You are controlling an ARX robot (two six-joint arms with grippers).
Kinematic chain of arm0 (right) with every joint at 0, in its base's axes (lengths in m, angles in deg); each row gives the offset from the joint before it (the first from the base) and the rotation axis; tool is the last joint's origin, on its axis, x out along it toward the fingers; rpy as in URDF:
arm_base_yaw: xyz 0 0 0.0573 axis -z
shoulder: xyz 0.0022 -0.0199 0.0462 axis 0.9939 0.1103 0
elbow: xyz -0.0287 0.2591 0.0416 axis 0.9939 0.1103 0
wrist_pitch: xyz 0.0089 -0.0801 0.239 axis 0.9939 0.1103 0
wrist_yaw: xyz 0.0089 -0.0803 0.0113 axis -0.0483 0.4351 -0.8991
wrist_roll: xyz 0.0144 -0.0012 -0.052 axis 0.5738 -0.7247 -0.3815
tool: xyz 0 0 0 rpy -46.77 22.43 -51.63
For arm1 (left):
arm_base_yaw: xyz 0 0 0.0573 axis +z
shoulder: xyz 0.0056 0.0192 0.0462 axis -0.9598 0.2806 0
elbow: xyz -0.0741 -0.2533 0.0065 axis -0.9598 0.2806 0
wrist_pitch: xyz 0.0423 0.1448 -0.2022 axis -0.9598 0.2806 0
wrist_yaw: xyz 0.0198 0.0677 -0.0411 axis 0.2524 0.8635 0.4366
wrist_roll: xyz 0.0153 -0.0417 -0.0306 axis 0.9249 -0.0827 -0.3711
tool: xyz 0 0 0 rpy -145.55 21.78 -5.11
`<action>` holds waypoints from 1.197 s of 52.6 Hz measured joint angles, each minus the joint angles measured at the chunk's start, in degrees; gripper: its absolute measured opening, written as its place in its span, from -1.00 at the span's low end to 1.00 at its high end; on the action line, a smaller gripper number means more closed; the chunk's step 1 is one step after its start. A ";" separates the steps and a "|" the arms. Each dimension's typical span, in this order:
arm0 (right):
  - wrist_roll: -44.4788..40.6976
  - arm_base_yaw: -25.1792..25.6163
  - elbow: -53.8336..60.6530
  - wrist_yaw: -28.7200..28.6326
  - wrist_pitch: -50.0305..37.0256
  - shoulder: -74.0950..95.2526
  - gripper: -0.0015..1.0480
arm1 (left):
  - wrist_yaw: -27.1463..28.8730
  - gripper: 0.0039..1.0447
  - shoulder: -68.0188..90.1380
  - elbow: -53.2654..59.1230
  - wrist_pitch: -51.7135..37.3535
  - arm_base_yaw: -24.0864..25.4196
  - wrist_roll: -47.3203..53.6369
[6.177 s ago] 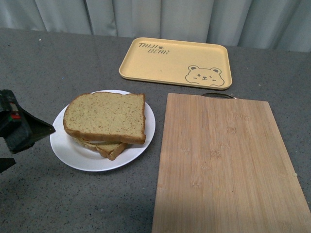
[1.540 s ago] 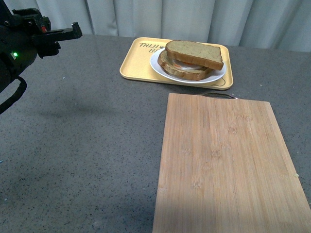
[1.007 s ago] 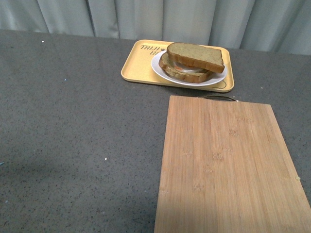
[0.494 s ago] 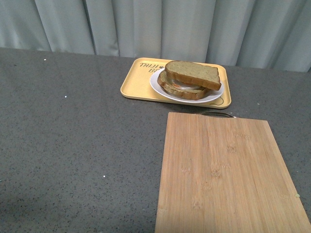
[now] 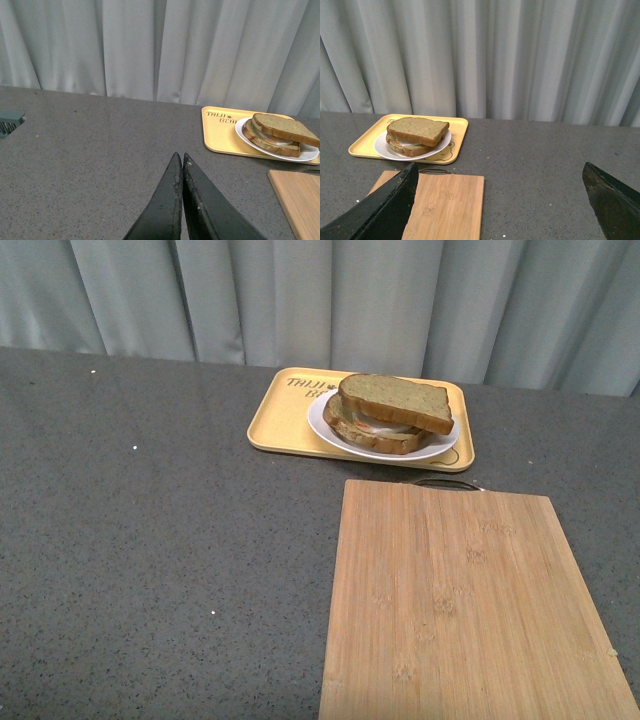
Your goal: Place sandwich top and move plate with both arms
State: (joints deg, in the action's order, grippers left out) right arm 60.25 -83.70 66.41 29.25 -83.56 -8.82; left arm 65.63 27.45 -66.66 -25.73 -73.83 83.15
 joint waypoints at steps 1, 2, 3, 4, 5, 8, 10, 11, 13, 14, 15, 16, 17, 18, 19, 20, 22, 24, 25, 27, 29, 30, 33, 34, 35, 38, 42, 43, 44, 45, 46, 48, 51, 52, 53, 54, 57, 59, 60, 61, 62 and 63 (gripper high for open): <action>0.00 0.00 0.00 -0.02 0.00 0.00 0.82 | 0.00 -0.93 -0.66 0.00 0.61 0.00 0.00; 0.00 0.00 0.00 -0.02 0.00 0.00 0.82 | 0.00 -0.93 -0.98 0.00 0.92 0.00 0.00; 0.00 0.00 0.00 -0.02 0.00 0.00 0.82 | 0.02 -0.93 -1.64 0.00 1.55 0.00 0.00; 0.00 0.00 0.00 -0.02 0.00 0.00 0.82 | 0.02 -0.93 -2.25 0.00 2.16 0.00 0.00; 0.00 0.00 0.00 -0.02 0.00 0.00 0.82 | 0.02 -0.93 -3.04 0.00 2.89 0.00 0.00; 0.00 0.00 0.00 -0.02 0.00 0.00 0.82 | 0.02 -0.93 -5.51 0.00 5.22 0.00 0.00; 0.00 0.00 0.00 0.00 0.00 0.00 0.82 | 0.00 -0.93 -6.82 0.00 6.51 0.00 0.00; 0.00 0.00 0.00 0.00 0.00 0.00 0.82 | 0.00 -0.93 -7.63 0.00 7.28 0.00 0.00; 0.00 0.00 0.00 0.00 0.00 0.00 0.82 | 0.00 -0.93 -8.87 0.00 8.50 0.00 0.00; 0.00 0.00 0.00 0.00 0.00 0.00 0.82 | 0.00 -0.93 -9.62 0.00 9.20 0.00 0.00; 0.00 0.00 0.00 -0.02 0.00 0.00 0.82 | 0.00 -0.93 -10.08 0.00 9.66 0.00 0.00; 0.00 0.00 0.00 -0.02 0.00 0.00 0.82 | 0.00 -0.93 -10.75 0.00 10.34 0.00 0.00; 0.00 0.00 0.00 -0.02 0.00 0.00 0.82 | 0.00 -0.93 -11.17 0.00 10.73 0.00 0.00; 0.00 0.00 0.00 -0.02 0.00 0.00 0.82 | 0.02 -0.93 -11.58 0.00 11.17 0.00 0.00; 0.00 0.00 0.00 -0.02 0.00 0.00 0.82 | 0.02 -0.93 -12.00 0.00 11.56 0.00 0.00; 0.00 0.00 0.00 -0.02 0.00 0.00 0.82 | 0.02 -0.93 -12.35 0.00 11.91 0.00 0.00; 0.00 0.00 0.00 -0.02 0.00 0.00 0.82 | 0.00 -0.93 -12.92 0.02 12.33 0.00 0.00; 0.00 0.00 0.00 -0.02 0.00 0.00 0.82 | 0.00 -0.93 -13.66 0.00 13.18 0.00 0.00; 0.00 0.00 0.00 0.00 0.00 0.00 0.82 | 0.00 -0.93 -14.01 0.02 13.55 0.00 0.00; 0.00 0.00 0.00 0.00 0.00 0.00 0.82 | 0.00 -0.93 -14.53 0.00 14.10 0.00 0.00; 0.00 0.00 0.00 0.00 0.00 0.00 0.82 | 0.00 -0.93 -15.06 0.00 14.60 0.00 0.00; 0.00 0.00 0.00 0.00 0.00 0.00 0.82 | 0.00 -0.93 -15.39 0.00 14.95 0.00 0.00; 0.00 0.00 0.00 -0.02 0.00 0.00 0.82 | 0.00 -0.93 -16.20 0.00 15.74 0.00 0.00; 0.00 0.00 0.00 -0.02 0.00 0.00 0.82 | 0.00 -0.93 -16.50 0.00 16.04 0.00 0.00; 0.00 0.00 0.00 -0.02 0.00 0.00 0.82 | 0.00 -0.93 -16.79 0.00 16.35 0.00 0.00; 0.00 0.00 0.00 -0.02 0.00 0.00 0.82 | 0.00 -0.93 -17.51 0.00 17.07 0.00 0.00; 0.00 0.00 0.00 -0.02 0.00 0.00 0.82 | 0.02 -0.93 -18.45 0.00 18.01 0.00 0.00; 0.00 0.00 0.00 -0.02 0.00 0.00 0.82 | 0.00 -0.93 -18.69 0.00 18.27 0.00 0.00; 0.00 0.00 0.00 -0.02 0.00 0.00 0.82 | 0.00 -0.93 -18.84 0.00 18.40 0.00 0.00; 0.00 0.00 0.00 -0.02 0.00 0.00 0.82 | 0.00 -0.93 -19.82 0.00 19.41 0.00 0.00; 0.00 0.00 0.00 -0.02 0.00 0.00 0.82 | 0.02 -0.93 -21.33 0.00 21.46 0.00 0.00; 0.00 0.00 0.00 -0.02 0.00 0.00 0.82 | -0.02 -0.93 -23.80 0.00 25.09 0.00 0.00; 0.00 0.00 0.00 0.00 0.00 0.00 0.82 | 0.02 -0.93 -27.04 0.00 28.00 0.00 0.00; 0.00 0.00 0.00 0.00 0.00 0.00 0.82 | 0.00 -0.93 -27.78 0.00 28.17 0.00 0.00; 0.00 0.00 0.00 0.00 0.00 0.00 0.82 | 0.00 -0.93 -28.20 0.00 28.26 0.00 0.02; 0.00 0.00 0.00 -0.02 0.00 0.00 0.82 | 0.00 -0.93 -28.39 0.00 28.33 0.00 0.02; 0.00 0.00 0.00 -0.04 0.00 0.00 0.82 | 0.00 -0.93 -28.52 0.00 28.46 0.00 0.00; 0.00 0.00 0.00 -0.02 0.00 0.00 0.82 | 0.00 -0.93 -28.52 0.00 28.50 0.00 0.00; 0.00 0.00 0.00 -0.02 0.00 0.00 0.82 | 0.00 -0.93 -28.55 0.00 28.50 0.00 0.00; 0.00 0.00 0.00 -0.02 0.00 0.00 0.82 | 0.00 -0.93 -28.55 0.00 28.50 0.00 0.00; 0.00 0.00 0.00 -0.02 0.00 0.00 0.82 | 0.00 -0.93 -28.55 0.00 28.52 0.00 0.00; 0.00 0.00 0.00 -0.02 0.00 0.00 0.82 | 0.00 -0.93 -28.55 0.00 28.52 0.00 0.02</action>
State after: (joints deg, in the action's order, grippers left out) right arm 60.25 -83.70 66.41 29.22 -83.56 -8.82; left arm 65.63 -1.09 -66.66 2.80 -73.83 83.17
